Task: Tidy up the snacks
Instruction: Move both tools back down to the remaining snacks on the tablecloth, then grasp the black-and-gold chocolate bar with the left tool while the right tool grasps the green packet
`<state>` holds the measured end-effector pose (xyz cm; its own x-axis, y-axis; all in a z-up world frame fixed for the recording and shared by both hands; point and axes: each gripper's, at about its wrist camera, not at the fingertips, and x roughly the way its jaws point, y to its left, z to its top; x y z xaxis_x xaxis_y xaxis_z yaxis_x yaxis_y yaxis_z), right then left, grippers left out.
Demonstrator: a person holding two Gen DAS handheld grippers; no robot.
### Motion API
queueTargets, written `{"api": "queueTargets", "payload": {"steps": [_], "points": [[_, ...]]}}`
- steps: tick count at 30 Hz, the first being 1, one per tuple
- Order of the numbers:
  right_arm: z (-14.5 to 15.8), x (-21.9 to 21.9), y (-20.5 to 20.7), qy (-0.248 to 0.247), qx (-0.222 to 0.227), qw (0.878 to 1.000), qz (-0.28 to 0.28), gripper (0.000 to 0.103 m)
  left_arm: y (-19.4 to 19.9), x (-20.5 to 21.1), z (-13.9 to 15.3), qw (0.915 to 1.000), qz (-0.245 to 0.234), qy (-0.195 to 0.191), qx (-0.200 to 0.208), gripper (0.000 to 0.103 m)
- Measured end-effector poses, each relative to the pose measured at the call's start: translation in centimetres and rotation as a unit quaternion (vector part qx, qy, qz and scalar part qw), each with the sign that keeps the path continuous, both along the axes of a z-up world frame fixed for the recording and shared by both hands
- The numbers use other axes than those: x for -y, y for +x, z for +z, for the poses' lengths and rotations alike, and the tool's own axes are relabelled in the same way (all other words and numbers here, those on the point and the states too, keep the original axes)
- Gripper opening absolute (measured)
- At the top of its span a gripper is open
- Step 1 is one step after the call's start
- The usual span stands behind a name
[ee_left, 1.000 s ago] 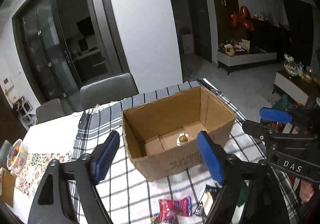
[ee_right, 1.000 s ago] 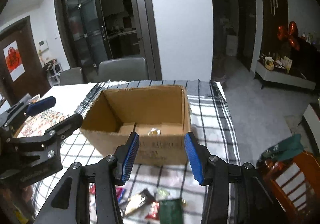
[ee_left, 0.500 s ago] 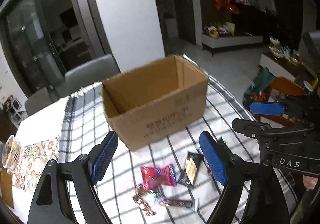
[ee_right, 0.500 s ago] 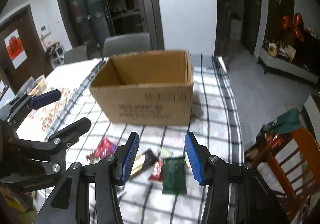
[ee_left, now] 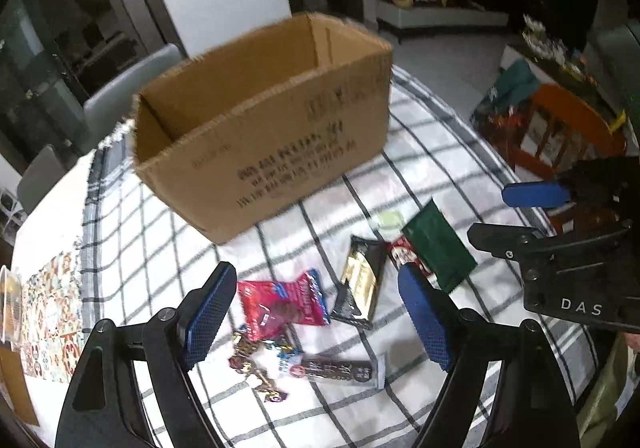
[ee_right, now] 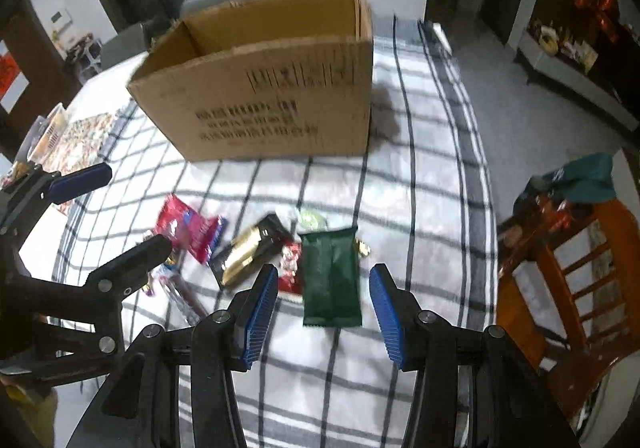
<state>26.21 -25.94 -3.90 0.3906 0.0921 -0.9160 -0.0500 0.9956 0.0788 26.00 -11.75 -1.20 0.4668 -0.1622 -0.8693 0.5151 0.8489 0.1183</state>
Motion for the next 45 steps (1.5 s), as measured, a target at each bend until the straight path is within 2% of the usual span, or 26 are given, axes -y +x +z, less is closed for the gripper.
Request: {"api": "queueTargets", "payload": {"steps": [6,10,24,30,41,45], "points": [[-2.4,0.1,0.8,0.008,-0.047,0.999,0.01,0.049,0.6,1.7,-2.0,0.9988,-0.027,0.032,-0.026,0.074],[-3.6,-0.1,1.3,0.011,-0.068,0.998,0.011,0.049,1.0,2.4,-3.0,0.9975,-0.038,0.038,-0.045,0.068],[-5.9,-0.4,2.5,0.01,-0.092,0.996,0.016,0.048,2.6,2.9,-6.4,0.992,-0.057,0.028,-0.109,0.049],[-6.5,-0.6,2.8,0.01,-0.092,0.996,0.017,0.047,2.9,2.9,-7.5,0.9903,-0.056,0.024,-0.125,0.041],[-7.6,-0.9,3.6,-0.001,-0.096,0.995,0.013,0.044,3.8,3.4,-8.2,0.9875,-0.056,0.003,-0.147,0.04],[-8.0,-0.9,3.7,-0.005,-0.094,0.996,0.011,0.044,3.9,3.8,-8.5,0.9873,-0.057,0.006,-0.148,0.039]]}}
